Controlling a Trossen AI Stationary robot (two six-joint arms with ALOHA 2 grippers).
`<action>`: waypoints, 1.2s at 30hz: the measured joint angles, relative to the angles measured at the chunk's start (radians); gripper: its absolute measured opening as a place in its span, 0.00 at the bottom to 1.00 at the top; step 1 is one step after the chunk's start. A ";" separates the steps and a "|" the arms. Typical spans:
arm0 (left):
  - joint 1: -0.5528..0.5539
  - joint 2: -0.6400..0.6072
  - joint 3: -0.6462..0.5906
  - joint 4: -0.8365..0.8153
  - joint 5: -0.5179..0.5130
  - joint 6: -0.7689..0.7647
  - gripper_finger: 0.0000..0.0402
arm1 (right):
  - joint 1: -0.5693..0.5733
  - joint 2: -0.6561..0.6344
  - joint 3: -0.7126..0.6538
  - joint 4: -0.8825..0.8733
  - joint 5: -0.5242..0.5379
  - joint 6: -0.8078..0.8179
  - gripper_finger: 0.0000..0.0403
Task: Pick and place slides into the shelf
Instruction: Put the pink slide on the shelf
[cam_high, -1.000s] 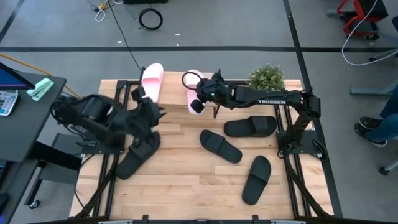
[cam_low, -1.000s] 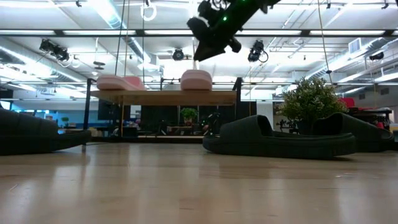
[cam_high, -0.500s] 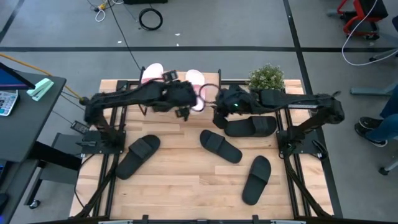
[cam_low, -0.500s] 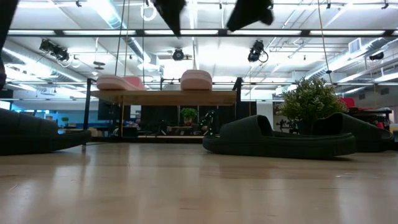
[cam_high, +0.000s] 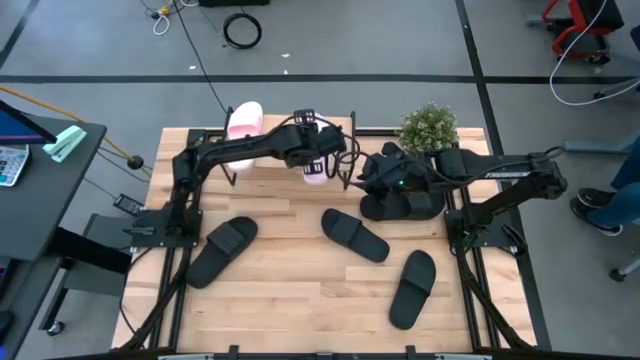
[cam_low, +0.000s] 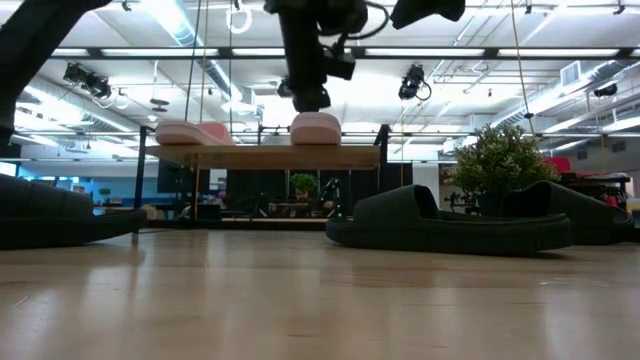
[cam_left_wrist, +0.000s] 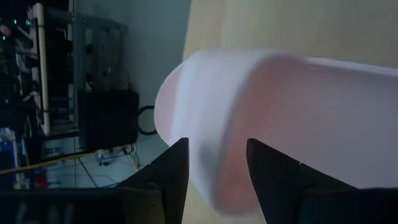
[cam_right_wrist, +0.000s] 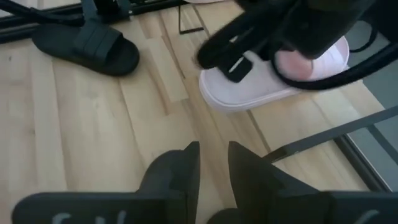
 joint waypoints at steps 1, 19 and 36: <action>0.012 0.002 0.000 0.008 0.003 -0.001 0.42 | 0.000 0.003 0.000 -0.003 0.005 0.000 0.22; 0.117 0.001 0.000 -0.003 0.169 -0.046 0.37 | -0.001 0.008 0.000 -0.128 0.011 -0.053 0.22; 0.115 -0.001 0.000 -0.063 0.168 -0.071 0.19 | 0.013 -0.060 -0.220 -0.425 0.110 0.160 0.22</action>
